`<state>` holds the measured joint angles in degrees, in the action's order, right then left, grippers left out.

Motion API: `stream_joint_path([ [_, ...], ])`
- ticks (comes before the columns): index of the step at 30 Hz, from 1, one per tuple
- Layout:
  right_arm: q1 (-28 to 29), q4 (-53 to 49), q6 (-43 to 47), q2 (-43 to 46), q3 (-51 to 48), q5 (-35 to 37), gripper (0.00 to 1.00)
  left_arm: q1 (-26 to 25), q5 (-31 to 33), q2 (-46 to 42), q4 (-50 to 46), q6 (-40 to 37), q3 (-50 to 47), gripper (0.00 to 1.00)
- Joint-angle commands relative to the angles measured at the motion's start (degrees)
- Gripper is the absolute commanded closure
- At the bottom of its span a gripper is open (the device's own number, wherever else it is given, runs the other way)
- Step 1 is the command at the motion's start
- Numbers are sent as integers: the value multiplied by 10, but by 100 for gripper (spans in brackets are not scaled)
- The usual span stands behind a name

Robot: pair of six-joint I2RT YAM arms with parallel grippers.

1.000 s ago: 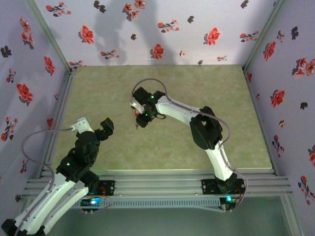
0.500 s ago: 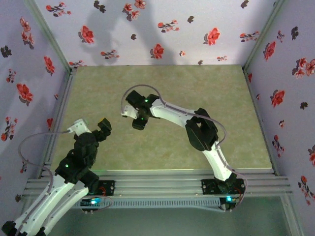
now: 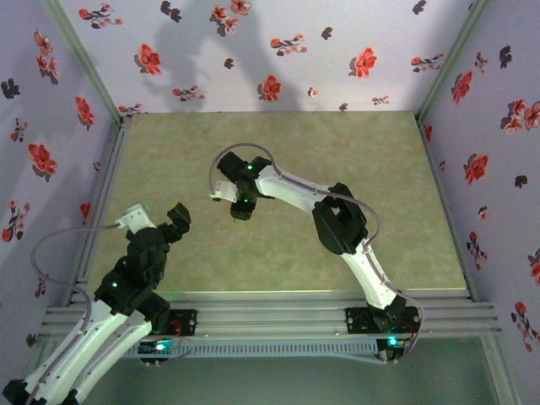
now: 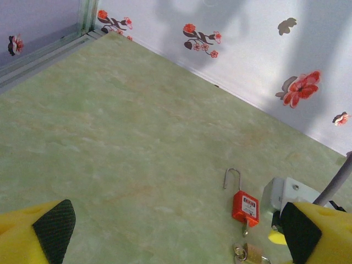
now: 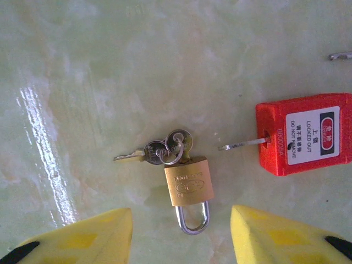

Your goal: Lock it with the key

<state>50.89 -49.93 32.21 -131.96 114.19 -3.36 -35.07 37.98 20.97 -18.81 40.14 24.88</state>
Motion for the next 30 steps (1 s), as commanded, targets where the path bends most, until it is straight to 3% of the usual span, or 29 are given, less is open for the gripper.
stream_joint_path([
  [1,2,-23,15,-16,2,-14,52,4,23,-6,-4,9,-7,0],
  [22,12,-34,16,-59,21,-21,55,4,27,-6,-6,10,-6,0],
  [30,0,-34,2,-78,39,-13,62,4,28,-6,-6,9,-7,0],
])
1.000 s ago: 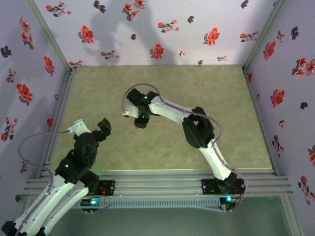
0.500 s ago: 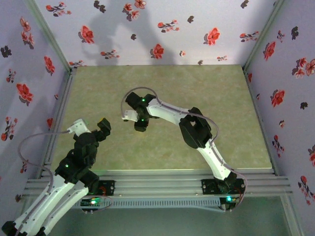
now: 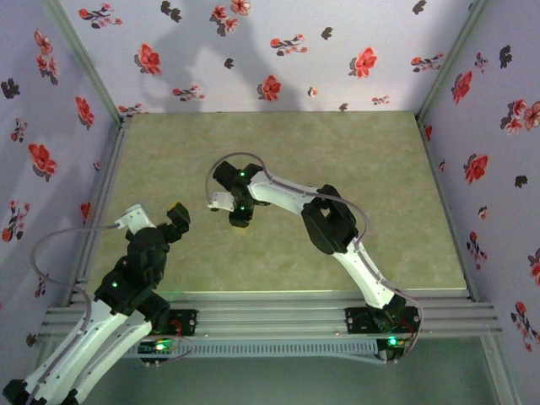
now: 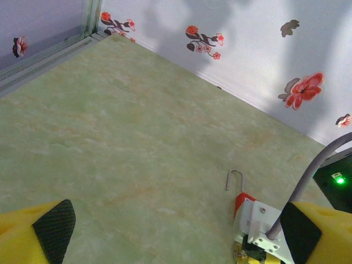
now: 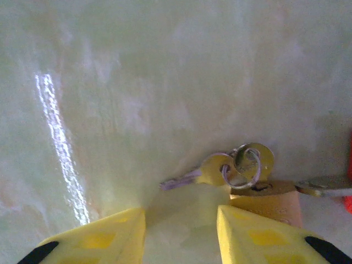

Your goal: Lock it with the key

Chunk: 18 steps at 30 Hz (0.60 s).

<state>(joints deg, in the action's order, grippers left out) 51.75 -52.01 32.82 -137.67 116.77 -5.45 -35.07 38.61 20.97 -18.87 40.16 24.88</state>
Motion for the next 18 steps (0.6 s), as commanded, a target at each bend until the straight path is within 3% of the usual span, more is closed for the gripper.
stream_joint_path([
  [1,-11,-16,-6,-22,15,8,63,5,22,-6,-5,8,-7,0],
  [14,-26,-55,-24,-12,10,-5,82,4,23,-5,-3,6,-6,0],
  [18,-31,-65,-36,1,-6,-14,83,4,22,-5,-4,6,-6,0],
])
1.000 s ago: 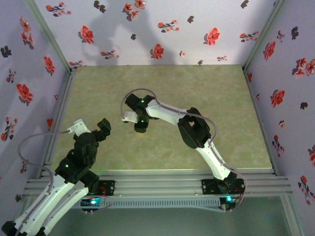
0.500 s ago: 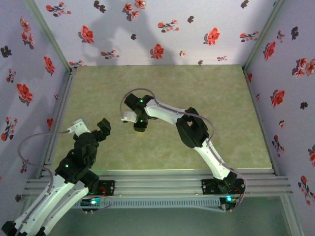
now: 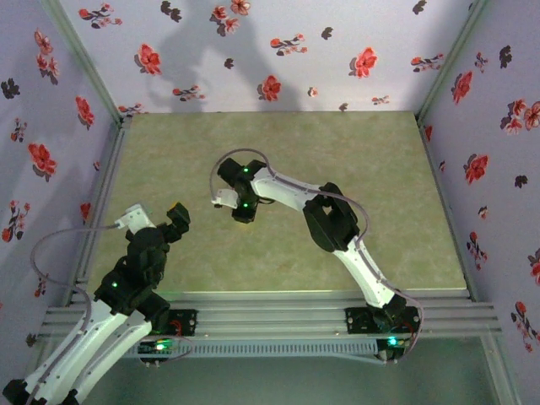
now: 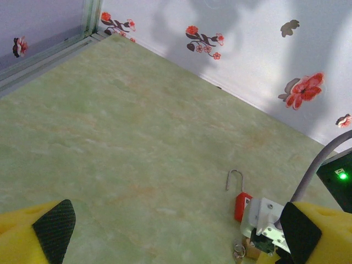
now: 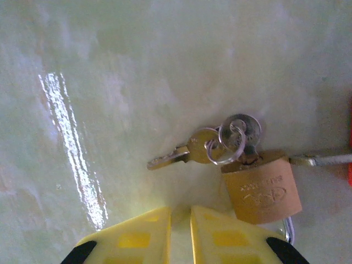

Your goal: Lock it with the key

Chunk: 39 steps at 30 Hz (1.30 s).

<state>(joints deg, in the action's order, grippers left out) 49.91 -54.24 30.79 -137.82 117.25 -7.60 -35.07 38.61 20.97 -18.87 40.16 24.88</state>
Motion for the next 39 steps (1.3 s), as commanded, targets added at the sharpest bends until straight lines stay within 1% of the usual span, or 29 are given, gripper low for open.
stream_joint_path([
  [1,-14,-43,-19,8,-18,6,83,4,22,-5,-4,6,-6,0],
  [4,-13,-46,-25,24,-36,-2,86,4,22,-5,-4,7,-6,0],
  [7,-14,-36,-33,40,-57,-9,90,4,21,-5,-4,7,-6,0],
  [11,-13,-24,-67,53,-59,-24,90,4,21,-6,-4,7,-5,0],
  [12,-10,-12,-83,58,-60,-23,87,4,21,-5,-4,6,-5,0],
  [14,-6,7,-115,64,-51,-22,77,4,21,-4,-4,6,-6,0],
  [16,-1,19,-151,65,-33,-23,72,4,21,-5,-4,6,-6,0],
  [17,2,25,-168,66,-24,-16,68,4,21,-4,-4,7,-7,0],
  [19,7,45,-219,71,-8,7,66,4,21,-5,-3,6,-6,0],
  [21,7,56,-277,70,11,31,59,5,22,-4,-3,6,-6,0],
  [22,7,50,-308,65,29,37,56,5,21,-5,-3,6,-6,0],
  [23,6,41,-333,59,46,36,56,4,21,-5,-3,7,-6,0],
  [24,9,21,-368,47,73,57,55,4,21,-5,-3,7,-7,0],
  [26,10,-21,-423,25,118,96,48,4,21,-5,-4,7,-6,0],
  [27,10,-28,-457,25,120,125,42,4,21,-5,-4,7,-6,0],
  [28,11,-20,-477,30,106,140,40,4,21,-5,-5,7,-5,0],
  [30,20,9,-497,46,71,142,37,4,21,-5,-6,8,-5,0],
  [31,25,14,-509,49,63,159,36,4,21,-4,-6,8,-5,0],
  [34,34,20,-553,52,47,183,31,4,21,-4,-7,8,-4,0],
  [38,46,37,-594,49,31,197,31,4,21,-5,-8,9,-3,0],
  [39,49,44,-603,48,24,195,33,4,21,-6,-9,9,-2,0],
])
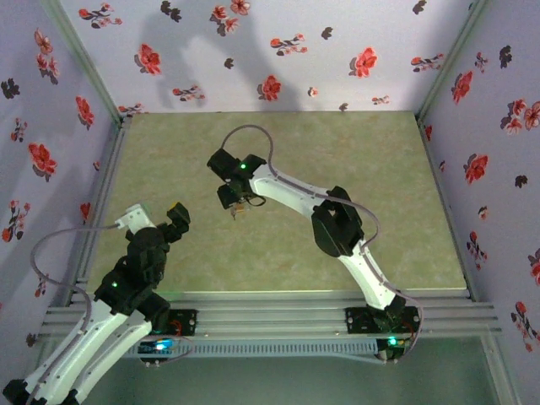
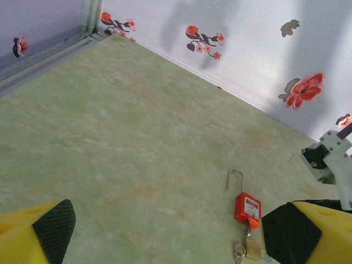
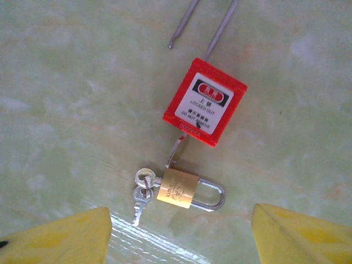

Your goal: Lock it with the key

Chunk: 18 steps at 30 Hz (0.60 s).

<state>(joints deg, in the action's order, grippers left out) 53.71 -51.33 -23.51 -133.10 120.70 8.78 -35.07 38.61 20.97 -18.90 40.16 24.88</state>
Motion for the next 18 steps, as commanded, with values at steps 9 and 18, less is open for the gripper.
stream_joint_path([
  [9,18,4,-102,-19,4,54,42,4,21,-5,-11,9,-1,0],
  [18,17,-2,-116,-41,3,49,49,4,21,-7,-13,9,0,0],
])
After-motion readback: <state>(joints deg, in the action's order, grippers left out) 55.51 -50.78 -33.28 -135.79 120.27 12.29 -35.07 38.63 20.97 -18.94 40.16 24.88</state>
